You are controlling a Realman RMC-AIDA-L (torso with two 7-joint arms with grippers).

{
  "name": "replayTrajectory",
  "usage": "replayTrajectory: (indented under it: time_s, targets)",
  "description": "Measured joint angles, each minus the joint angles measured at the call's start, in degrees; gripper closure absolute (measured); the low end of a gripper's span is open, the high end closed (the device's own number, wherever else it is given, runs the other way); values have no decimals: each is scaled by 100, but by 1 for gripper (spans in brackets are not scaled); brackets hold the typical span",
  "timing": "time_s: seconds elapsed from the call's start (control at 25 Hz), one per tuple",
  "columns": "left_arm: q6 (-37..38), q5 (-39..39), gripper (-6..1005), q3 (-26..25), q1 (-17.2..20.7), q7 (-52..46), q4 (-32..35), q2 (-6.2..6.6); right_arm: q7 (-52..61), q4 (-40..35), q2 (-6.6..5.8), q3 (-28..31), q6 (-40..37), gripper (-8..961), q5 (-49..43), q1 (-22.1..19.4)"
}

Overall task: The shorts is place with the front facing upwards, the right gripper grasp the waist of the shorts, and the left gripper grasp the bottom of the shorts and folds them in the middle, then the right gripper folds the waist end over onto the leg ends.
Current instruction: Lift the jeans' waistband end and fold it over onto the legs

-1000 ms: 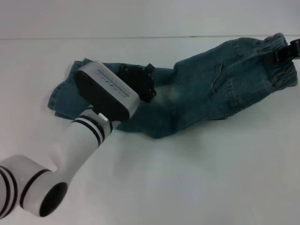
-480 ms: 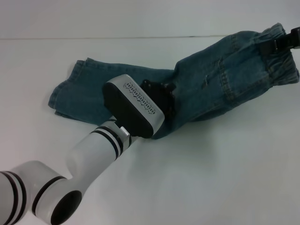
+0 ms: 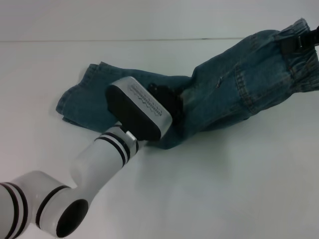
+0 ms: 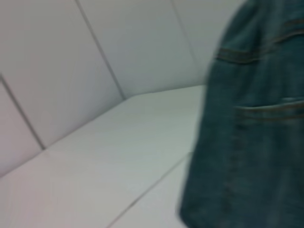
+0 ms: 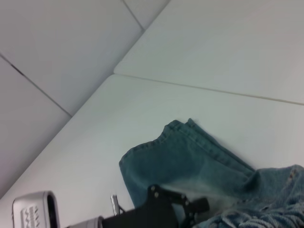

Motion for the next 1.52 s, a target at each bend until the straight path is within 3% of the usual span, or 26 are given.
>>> replayTrajectory:
  time_s: [0.12,0.44,0.68,1.52]
  targets:
    - [-36,34,1000,-233,1,1,54,0,1,-2,0,58,-58,845,10,-1]
    - [-175,127,1000,-226,38,2,44,-1,20,-125,-23,268,-250,845,203,-35]
    - [-99,1137,1000,-328,242,-28,-353,0,20,-129,-26,289,-223,845,205,-36]
    - [-373,1624,999,-393,227,-313,-1128,0,56,-141,-22,275,-246,823,416,195]
